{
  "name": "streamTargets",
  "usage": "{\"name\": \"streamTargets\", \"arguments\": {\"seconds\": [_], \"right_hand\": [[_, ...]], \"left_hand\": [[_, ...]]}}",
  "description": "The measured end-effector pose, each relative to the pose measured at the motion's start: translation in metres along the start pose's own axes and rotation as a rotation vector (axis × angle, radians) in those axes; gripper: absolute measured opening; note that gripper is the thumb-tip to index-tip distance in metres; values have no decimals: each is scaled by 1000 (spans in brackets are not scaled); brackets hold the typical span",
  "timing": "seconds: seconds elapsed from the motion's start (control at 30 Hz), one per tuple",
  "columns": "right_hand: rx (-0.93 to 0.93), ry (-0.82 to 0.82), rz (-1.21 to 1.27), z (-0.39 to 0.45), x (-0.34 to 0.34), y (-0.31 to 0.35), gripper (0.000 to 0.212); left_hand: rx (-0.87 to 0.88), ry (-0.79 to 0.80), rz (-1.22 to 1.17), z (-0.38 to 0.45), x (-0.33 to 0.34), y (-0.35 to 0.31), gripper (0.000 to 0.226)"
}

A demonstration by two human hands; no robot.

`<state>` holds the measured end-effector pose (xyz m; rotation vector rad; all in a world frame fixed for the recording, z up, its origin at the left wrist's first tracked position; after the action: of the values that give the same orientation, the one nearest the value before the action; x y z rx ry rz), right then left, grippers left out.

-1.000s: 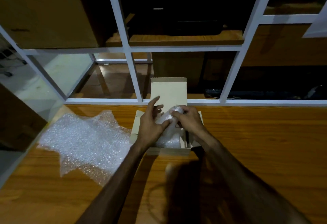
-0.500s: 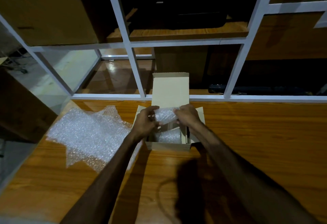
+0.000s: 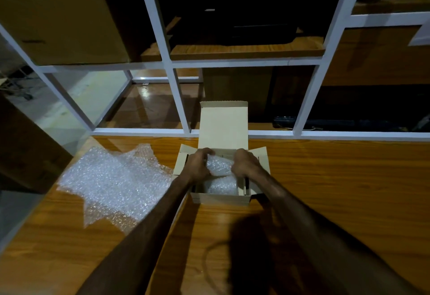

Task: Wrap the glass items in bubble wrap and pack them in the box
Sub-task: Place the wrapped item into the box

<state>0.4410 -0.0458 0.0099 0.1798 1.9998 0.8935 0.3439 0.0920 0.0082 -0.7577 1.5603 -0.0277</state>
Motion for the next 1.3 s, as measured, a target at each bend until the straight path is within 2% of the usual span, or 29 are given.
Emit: {"name": "streamTargets", "arguments": {"seconds": [0.1,0.27,0.37,0.5,0.57,0.67,0.8,1.2,1.3], "right_hand": [[-44,128,-54,1,9,0,24],[-61,292,-56,-3,9,2,29],[-59,337,-48,-4,8,3,45],[-101,279,-90,-7,9,2,52],[-142,237,-102,-7,8,4,48],[-160,202,-96,-5,8,3,42],[-183,168,-122,-6,7,4,38],[-202,124,-173,-11,2,10,26],[-235,90,-215,-16,-8,13,32]], "left_hand": [[-12,14,66,2,2,-3,77],[-4,94,173,6,5,-11,54],[2,137,177,7,6,-7,47],[52,163,251,0,9,-2,76],[90,152,338,-2,13,-1,83],[132,102,428,-6,16,-1,85],[157,43,439,-7,18,-3,74],[128,44,440,-14,19,-4,85],[130,30,452,-9,20,0,82]]}}
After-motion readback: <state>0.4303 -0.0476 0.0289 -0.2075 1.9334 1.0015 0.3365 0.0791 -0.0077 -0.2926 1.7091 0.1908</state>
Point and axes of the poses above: each hand's wrist, its own z-axis towards the middle knuckle, its own x-axis out of the palm, y = z × x, the point moved 6 cm from there along z, towards the middle knuckle, and after that the axes turned 15 degrees about z, right-handed, at the moved point
